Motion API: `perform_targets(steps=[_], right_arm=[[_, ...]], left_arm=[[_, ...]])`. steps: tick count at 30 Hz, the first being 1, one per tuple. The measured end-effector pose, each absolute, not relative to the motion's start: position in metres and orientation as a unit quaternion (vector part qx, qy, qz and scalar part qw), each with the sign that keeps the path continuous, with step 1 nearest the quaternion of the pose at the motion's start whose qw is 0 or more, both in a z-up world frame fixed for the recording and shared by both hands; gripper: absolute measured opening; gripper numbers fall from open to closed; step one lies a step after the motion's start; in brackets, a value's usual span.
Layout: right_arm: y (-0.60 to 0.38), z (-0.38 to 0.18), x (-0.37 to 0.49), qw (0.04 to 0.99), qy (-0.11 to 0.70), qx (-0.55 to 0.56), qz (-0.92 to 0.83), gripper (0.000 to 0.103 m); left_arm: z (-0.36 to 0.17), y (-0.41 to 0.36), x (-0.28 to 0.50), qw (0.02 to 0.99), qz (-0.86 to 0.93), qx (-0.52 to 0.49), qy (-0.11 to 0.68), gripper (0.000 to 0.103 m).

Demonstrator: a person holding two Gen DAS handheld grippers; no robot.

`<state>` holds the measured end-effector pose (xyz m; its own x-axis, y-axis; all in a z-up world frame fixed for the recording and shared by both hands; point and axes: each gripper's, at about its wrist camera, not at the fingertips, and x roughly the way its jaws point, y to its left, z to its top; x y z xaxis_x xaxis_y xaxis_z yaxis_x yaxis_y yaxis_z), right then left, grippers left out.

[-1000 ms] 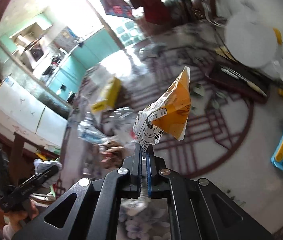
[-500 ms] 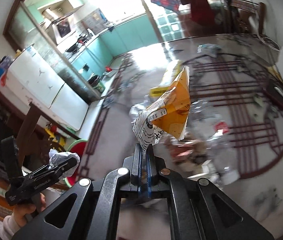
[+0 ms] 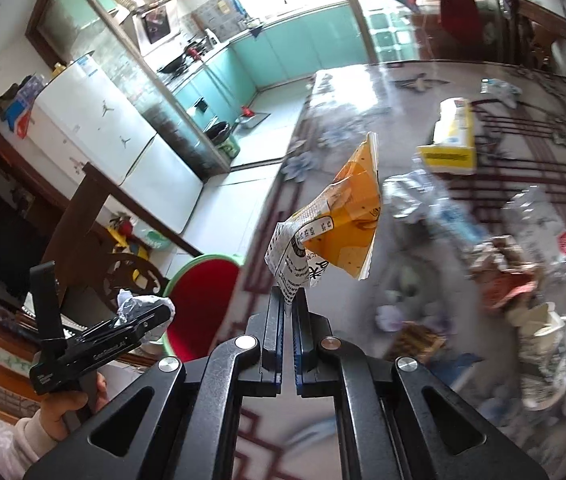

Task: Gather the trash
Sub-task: 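Move both grippers over the red bucket and release foil and wrapper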

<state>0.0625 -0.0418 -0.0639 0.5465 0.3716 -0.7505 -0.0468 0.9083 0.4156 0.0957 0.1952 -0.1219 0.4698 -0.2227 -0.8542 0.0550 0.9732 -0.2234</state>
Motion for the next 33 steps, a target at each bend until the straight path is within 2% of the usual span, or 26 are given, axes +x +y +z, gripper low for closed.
perform_targets(steps=[13, 33], right_arm=[[0.054, -0.085, 0.083, 0.843, 0.492, 0.128, 0.178, 0.003], [0.106, -0.109, 0.106, 0.827, 0.514, 0.087, 0.212, 0.003]], left_arm=[[-0.159, 0.259, 0.106, 0.84, -0.043, -0.088, 0.534, 0.053], [-0.166, 0.266, 0.109, 0.833, -0.054, -0.088, 0.543, 0.053]])
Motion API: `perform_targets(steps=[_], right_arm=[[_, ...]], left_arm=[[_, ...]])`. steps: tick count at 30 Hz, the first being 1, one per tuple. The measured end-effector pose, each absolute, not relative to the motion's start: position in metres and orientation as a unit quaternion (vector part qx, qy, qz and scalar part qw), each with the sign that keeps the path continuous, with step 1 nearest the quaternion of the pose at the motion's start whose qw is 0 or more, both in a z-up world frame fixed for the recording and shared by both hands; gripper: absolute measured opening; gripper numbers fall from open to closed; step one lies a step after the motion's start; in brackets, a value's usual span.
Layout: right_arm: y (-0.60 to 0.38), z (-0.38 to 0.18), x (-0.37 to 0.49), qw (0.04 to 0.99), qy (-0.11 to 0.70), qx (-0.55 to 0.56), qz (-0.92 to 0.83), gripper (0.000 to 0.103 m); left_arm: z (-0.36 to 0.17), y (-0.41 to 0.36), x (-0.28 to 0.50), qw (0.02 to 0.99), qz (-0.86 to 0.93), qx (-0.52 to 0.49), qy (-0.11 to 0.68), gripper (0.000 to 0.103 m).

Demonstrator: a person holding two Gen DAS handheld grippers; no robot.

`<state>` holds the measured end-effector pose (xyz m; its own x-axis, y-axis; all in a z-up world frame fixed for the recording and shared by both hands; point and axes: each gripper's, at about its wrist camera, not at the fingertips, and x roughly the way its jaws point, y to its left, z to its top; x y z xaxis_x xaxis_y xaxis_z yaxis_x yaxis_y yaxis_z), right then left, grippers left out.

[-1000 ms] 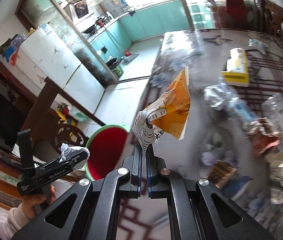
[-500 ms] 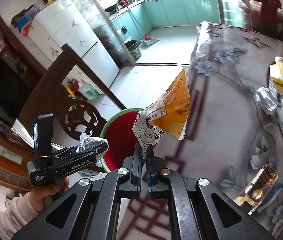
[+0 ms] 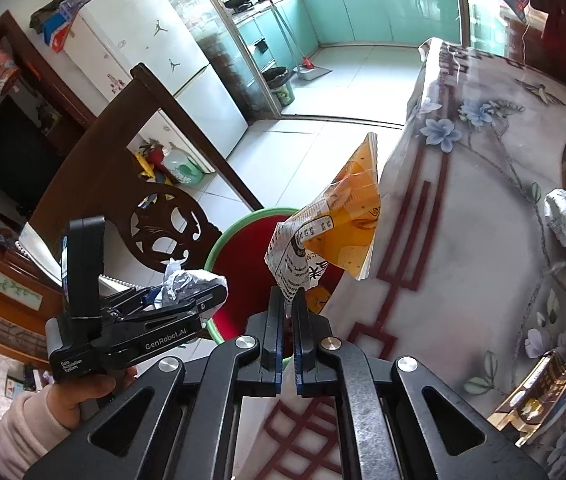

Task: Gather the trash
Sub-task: 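Move both grippers over the red bucket and release foil and wrapper, then grasp the brown cigarette box with the left gripper while the right grasps the paper cup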

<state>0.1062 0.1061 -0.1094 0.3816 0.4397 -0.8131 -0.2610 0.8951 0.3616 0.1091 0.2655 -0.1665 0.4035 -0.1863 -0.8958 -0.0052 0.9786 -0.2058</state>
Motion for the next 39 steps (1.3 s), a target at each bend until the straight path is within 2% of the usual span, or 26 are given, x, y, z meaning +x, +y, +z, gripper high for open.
perform_targets(steps=[14, 15, 16, 19, 28, 32, 39], right_arm=[[0.137, -0.121, 0.117, 0.818, 0.52, 0.059, 0.238, 0.003], [0.139, -0.122, 0.119, 0.817, 0.522, 0.059, 0.239, 0.007], [0.14, -0.123, 0.12, 0.816, 0.524, 0.057, 0.236, 0.014], [0.14, -0.123, 0.12, 0.818, 0.522, 0.057, 0.233, 0.022], [0.133, -0.111, 0.107, 0.826, 0.513, 0.047, 0.227, 0.022], [0.127, -0.105, 0.101, 0.828, 0.511, 0.048, 0.225, 0.023], [0.114, -0.097, 0.091, 0.834, 0.504, 0.053, 0.216, 0.023]], left_arm=[[-0.169, 0.273, 0.109, 0.832, -0.046, -0.098, 0.545, 0.053], [-0.169, 0.274, 0.109, 0.832, -0.045, -0.099, 0.544, 0.053], [-0.169, 0.274, 0.109, 0.833, -0.041, -0.098, 0.543, 0.055], [-0.167, 0.278, 0.109, 0.836, -0.027, -0.095, 0.54, 0.067], [-0.159, 0.279, 0.107, 0.842, -0.029, -0.094, 0.53, 0.074], [-0.153, 0.275, 0.106, 0.847, -0.028, -0.087, 0.525, 0.08], [-0.148, 0.266, 0.104, 0.847, -0.038, -0.088, 0.523, 0.08]])
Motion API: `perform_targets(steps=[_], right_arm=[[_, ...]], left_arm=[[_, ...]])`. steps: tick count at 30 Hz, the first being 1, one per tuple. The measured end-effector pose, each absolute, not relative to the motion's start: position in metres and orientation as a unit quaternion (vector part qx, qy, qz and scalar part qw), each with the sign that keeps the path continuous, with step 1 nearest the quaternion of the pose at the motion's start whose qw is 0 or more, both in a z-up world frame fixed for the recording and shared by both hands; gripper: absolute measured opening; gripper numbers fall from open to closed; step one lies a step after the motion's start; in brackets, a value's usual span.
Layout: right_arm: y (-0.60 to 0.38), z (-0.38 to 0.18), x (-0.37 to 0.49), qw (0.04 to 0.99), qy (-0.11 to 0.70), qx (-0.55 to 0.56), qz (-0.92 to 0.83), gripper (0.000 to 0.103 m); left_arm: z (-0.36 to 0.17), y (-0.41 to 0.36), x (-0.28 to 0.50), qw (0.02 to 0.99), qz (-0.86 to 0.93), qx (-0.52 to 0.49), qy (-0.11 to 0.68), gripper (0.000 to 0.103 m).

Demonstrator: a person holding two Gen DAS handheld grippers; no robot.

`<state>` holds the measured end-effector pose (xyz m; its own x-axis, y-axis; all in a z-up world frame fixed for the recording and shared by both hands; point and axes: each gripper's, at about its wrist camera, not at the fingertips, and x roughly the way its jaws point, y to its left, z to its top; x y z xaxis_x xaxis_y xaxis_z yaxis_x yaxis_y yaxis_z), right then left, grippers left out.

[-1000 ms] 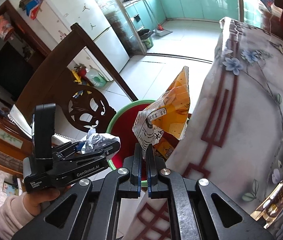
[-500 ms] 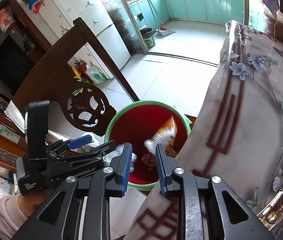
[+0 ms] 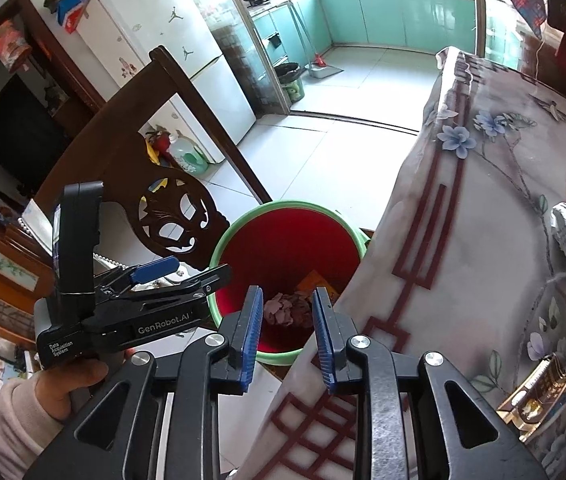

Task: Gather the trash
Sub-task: 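Grasp the brown cigarette box with the left gripper while the right grasps the paper cup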

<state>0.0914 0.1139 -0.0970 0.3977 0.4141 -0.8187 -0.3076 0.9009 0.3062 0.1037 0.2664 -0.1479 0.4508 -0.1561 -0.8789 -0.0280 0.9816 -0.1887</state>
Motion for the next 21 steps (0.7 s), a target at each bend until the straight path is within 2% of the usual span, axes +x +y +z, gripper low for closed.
perform_targets(steps=[7, 17, 19, 21], right_arm=[[0.065, -0.102, 0.066, 0.845, 0.507, 0.056, 0.157, 0.024], [-0.095, -0.092, 0.018, 0.859, 0.501, 0.102, -0.019, 0.024], [-0.131, -0.091, 0.01, 0.86, 0.498, 0.107, -0.047, 0.035], [-0.159, -0.093, 0.005, 0.856, 0.502, 0.11, -0.06, 0.04]], left_arm=[[-0.143, 0.245, 0.098, 0.847, -0.062, -0.076, 0.523, 0.08], [-0.129, 0.174, 0.095, 0.846, -0.127, -0.045, 0.517, 0.08], [-0.125, 0.154, 0.092, 0.846, -0.142, -0.041, 0.512, 0.081], [-0.12, 0.129, 0.086, 0.845, -0.159, -0.036, 0.509, 0.081]])
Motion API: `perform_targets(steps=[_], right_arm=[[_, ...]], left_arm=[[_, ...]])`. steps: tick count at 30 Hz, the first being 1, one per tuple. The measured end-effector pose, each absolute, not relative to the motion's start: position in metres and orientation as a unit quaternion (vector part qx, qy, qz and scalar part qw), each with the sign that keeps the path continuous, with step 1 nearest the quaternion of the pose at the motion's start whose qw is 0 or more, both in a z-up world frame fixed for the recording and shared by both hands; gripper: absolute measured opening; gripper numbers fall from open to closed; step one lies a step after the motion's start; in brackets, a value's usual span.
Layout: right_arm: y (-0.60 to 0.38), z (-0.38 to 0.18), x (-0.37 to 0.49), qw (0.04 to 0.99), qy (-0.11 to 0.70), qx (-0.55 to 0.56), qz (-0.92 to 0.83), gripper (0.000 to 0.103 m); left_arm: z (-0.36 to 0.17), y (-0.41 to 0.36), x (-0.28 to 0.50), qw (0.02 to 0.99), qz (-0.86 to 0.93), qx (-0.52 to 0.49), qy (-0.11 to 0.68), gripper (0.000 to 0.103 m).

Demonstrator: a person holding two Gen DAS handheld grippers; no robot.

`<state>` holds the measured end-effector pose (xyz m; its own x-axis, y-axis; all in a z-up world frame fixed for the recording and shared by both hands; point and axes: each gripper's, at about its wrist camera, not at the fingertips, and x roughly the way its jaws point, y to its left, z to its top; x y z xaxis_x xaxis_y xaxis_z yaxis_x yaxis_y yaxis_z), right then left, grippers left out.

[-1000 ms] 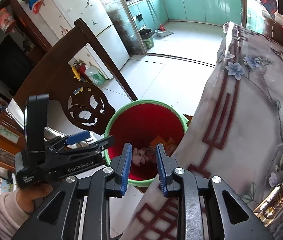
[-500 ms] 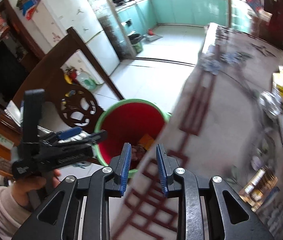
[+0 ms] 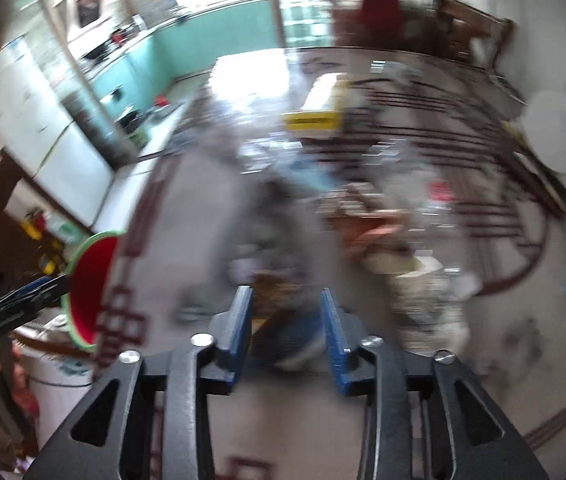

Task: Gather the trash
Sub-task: 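Grasp the brown cigarette box with the left gripper while the right grasps the paper cup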

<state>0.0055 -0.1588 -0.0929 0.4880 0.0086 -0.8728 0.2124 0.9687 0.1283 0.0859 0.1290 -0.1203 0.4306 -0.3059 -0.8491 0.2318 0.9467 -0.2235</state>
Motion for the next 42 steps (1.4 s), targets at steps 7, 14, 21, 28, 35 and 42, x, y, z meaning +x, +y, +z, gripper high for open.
perform_targets(steps=[7, 14, 21, 28, 35, 42], right_arm=[[-0.219, -0.127, 0.0, 0.829, 0.55, 0.095, -0.046, 0.042], [-0.247, -0.149, 0.003, 0.816, 0.571, 0.091, -0.007, 0.049], [-0.276, -0.161, 0.002, 0.805, 0.575, 0.144, 0.021, 0.047], [-0.295, -0.14, -0.006, 0.82, 0.541, 0.179, 0.043, 0.046], [-0.3, -0.117, 0.001, 0.836, 0.517, 0.176, 0.05, 0.045], [-0.295, -0.101, 0.012, 0.847, 0.499, 0.17, 0.066, 0.045]], left_arm=[[-0.119, 0.042, 0.061, 0.833, -0.197, -0.013, 0.517, 0.082], [-0.13, -0.027, 0.049, 0.823, -0.212, 0.018, 0.527, 0.082], [-0.149, -0.064, 0.053, 0.812, -0.196, 0.044, 0.547, 0.082], [-0.156, -0.075, 0.056, 0.803, -0.185, 0.058, 0.563, 0.082], [-0.158, -0.086, 0.055, 0.8, -0.182, 0.061, 0.568, 0.065], [-0.157, -0.087, 0.059, 0.798, -0.184, 0.041, 0.573, 0.04]])
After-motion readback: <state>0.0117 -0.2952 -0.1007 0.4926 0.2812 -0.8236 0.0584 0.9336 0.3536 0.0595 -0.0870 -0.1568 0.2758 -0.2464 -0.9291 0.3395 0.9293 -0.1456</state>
